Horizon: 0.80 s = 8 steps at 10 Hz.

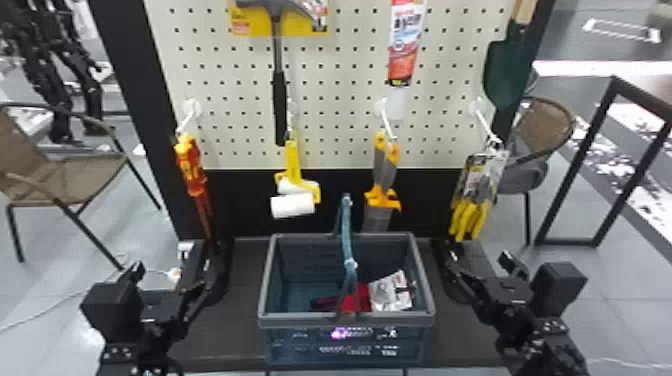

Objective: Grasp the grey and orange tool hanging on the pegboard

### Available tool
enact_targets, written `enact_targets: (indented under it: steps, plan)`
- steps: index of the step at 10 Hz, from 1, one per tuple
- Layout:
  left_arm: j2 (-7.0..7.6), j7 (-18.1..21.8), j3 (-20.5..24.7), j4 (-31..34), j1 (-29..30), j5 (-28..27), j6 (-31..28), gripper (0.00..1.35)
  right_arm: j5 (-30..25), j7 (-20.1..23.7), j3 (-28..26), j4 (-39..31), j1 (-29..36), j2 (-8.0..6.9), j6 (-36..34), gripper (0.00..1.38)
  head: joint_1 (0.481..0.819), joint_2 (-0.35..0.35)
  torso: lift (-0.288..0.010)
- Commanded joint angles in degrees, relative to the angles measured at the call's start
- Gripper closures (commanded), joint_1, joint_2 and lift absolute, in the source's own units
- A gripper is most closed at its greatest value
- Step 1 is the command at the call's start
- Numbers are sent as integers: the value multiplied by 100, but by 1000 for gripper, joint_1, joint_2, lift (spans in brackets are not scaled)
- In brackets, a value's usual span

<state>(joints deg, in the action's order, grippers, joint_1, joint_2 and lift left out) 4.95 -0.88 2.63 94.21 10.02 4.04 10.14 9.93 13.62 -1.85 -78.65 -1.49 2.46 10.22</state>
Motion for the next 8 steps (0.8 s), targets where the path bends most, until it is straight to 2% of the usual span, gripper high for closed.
enact_targets:
  steps: [1,6,8]
  plan:
    - [-3,0,0,-8,9,0,5,124,9,0,0,-19,0,0,-2,185,549,0,-100]
    - [-3,0,0,-8,17,0,23,122,70,0,0,-45,9,0,-2,185,549,0,-100]
    - [-3,0,0,-8,26,9,14,124,53,220,9,-194,-62,-26,-389,183,549,0,-100]
